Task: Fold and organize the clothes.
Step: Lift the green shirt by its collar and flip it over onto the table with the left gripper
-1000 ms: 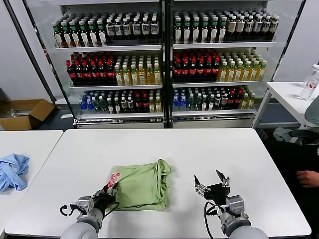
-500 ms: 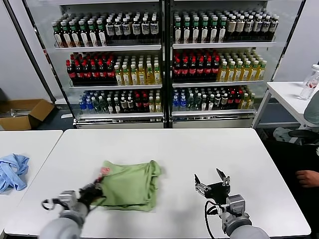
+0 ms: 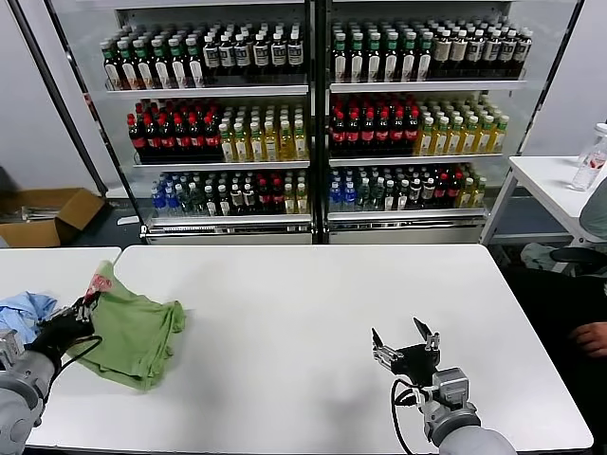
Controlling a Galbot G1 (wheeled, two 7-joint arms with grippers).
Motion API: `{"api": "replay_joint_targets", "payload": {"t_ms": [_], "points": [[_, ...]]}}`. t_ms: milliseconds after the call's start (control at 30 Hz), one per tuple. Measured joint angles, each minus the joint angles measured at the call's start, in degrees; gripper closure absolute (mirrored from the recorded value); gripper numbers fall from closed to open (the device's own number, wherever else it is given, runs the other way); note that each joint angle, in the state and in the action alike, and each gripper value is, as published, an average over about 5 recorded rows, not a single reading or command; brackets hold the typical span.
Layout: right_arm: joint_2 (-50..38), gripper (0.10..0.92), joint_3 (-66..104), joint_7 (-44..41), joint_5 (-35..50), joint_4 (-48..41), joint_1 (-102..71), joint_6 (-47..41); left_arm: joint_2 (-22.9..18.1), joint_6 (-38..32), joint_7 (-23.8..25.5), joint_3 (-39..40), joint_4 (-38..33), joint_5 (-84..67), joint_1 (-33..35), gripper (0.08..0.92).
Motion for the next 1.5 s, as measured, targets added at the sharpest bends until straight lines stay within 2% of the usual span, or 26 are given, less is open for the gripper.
{"api": "replay_joint_targets", "payload": {"t_ms": [133, 333, 567, 800, 900, 1100, 1500], "points": [[0.01, 0.202, 0.60, 0.01, -0.06, 0.19, -0.47, 0.02, -4.57, -0.02, 0.29, 5.99, -3.60, 3.10, 0.09, 0.886], [0.10, 0.203, 1.05, 0.03, -0.22, 0.53, -1.20, 0.02, -13.13, -0.15, 1.28, 21.38, -5.63, 10.21, -1.19, 0.886], [-0.05, 0.203, 1.50, 0.05, -0.23, 0.67, -1.32, 0.00, -21.37, -0.70, 0.14, 32.82, -2.84, 14.91, -5.87, 0.886], [-0.04, 0.202, 1.21, 0.13, -0.20, 0.47, -0.59, -0.22, -26.63, -1.63, -1.75, 38.96, 0.83, 16.89, -9.96, 0.880], [-0.16, 0.203, 1.30, 0.16, -0.14, 0.44, -0.26, -0.32, -28.32, -2.37, -2.10, 41.04, 2.11, 17.48, -11.12, 0.827], [-0.35, 0.202, 1.39, 0.17, 0.10, 0.16, 0.23, -0.38, -29.57, -4.50, -1.85, 43.18, 2.91, 18.60, -12.16, 0.656], [0.27, 0.202, -0.36, -0.03, 0.27, -1.74, 2.53, -0.37, -24.37, -9.22, -0.13, 38.18, -0.20, 20.71, -10.16, 0.310]]}}
